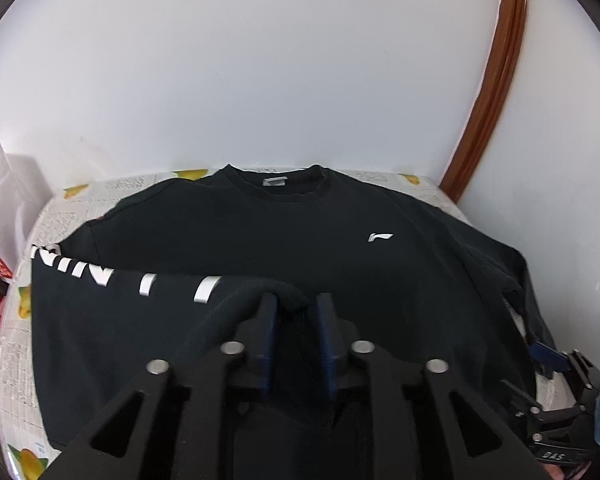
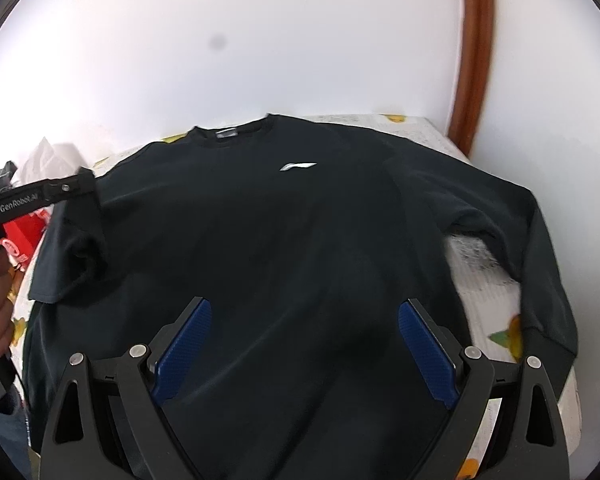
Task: Fold small clothes
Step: 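Fold the sleeve and side across the sweatshirt body with the left gripper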
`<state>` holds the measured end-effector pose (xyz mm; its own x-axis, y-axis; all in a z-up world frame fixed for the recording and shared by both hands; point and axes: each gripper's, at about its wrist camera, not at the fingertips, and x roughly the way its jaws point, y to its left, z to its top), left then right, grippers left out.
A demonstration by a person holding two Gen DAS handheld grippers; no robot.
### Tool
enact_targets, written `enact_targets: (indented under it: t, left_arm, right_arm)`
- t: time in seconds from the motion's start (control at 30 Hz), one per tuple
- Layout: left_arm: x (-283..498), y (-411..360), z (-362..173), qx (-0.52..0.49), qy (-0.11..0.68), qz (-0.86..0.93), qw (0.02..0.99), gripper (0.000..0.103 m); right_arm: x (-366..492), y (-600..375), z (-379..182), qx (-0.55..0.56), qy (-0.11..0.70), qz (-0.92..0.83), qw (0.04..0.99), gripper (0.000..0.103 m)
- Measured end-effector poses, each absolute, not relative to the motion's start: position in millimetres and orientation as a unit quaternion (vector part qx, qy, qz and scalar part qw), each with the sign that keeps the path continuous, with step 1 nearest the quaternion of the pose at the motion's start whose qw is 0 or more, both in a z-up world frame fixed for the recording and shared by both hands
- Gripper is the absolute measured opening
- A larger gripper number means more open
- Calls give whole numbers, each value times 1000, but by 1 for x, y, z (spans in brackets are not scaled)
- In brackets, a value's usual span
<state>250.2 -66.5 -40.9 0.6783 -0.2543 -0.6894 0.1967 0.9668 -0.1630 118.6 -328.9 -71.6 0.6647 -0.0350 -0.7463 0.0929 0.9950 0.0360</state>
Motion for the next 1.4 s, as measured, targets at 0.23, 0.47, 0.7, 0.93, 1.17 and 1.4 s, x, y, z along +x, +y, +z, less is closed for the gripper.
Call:
enact_targets:
  t: [0.23,0.47,0.7,0.93,1.17,1.4]
  left_arm:
    - [236,-22,-40,-4,365,-64,929,49]
    - [198,63,-82,-27,396,-17,918,61]
    - [162,116,-127,-44,433,-15,900,67]
    - [156,124,-157,-40,446,-12,894,68]
    - [164,120,-164,-21,449,31,893,80]
    - [163,122,-167,-31,452,48,890,84]
  right_arm:
    - [142,-275,-71,31,406,32,913,87]
    - [193,-226,-113,26,465,45,884,71]
    - [229,-211,-153,53,496,34,866,71]
    - [245,-192,-153,21,471,19,882,25]
    - [242,-193,-118,15,435,44,899,17]
    - [242,-241,-57,6,374,19,927,17]
